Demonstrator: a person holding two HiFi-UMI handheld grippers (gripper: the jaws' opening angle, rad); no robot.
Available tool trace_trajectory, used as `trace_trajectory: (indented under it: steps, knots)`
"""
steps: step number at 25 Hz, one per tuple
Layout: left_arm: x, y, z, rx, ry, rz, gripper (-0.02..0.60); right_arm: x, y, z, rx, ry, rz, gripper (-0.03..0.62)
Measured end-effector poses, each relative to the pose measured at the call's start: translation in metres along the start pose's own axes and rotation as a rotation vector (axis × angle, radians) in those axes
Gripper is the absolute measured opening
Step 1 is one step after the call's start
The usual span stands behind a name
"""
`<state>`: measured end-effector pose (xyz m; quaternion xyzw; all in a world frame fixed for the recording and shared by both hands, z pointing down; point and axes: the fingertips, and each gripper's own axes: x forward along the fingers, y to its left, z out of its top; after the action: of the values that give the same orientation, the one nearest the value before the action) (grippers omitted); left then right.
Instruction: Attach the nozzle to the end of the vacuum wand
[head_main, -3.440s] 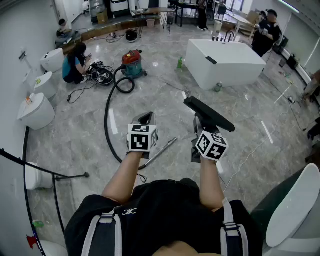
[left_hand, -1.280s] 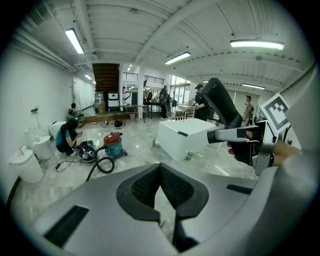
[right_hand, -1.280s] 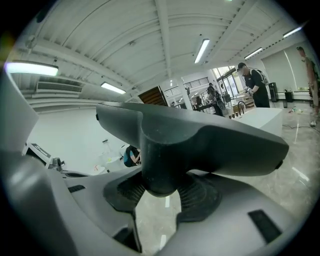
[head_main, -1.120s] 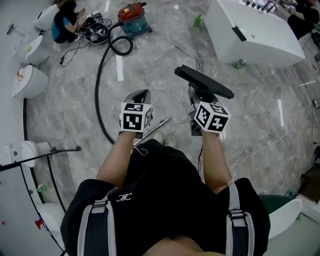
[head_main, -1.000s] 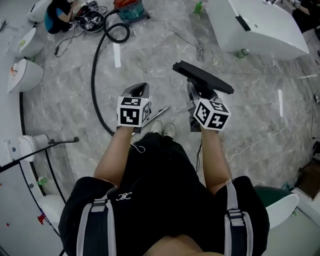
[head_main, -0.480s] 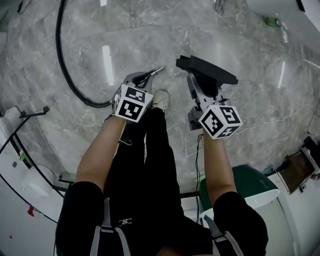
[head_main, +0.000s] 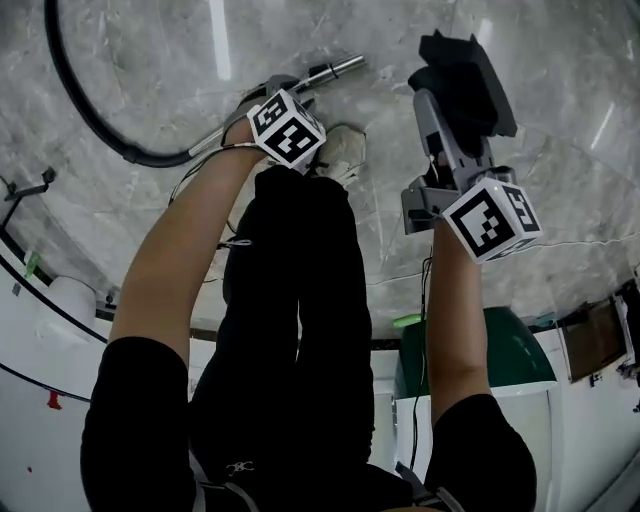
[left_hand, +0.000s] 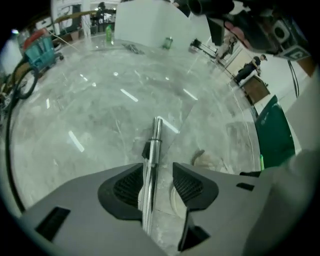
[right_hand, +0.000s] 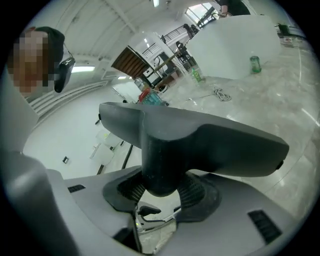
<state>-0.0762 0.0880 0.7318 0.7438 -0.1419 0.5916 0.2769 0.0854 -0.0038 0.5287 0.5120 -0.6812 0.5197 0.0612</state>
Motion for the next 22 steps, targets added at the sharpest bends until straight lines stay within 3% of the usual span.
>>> trace_trajectory:
  steps: [5,10,19,22]
  knots:
    - [0.07,0.009,-0.041,0.118,0.143,0.008,0.189,0.043,-0.03,-0.037,-0.018,0.045,0.014,0.183]
    - [0.095,0.024,-0.05,0.044,0.179,0.005,0.195,0.06,-0.044,-0.039,-0.003,0.056,0.022,0.183]
    - [0.101,0.024,-0.061,0.151,0.251,0.142,0.193,0.064,-0.049,-0.041,-0.007,0.08,0.026,0.183]
    - [0.102,0.027,-0.061,0.107,0.278,0.148,0.187,0.067,-0.047,-0.041,-0.02,0.092,0.04,0.183]
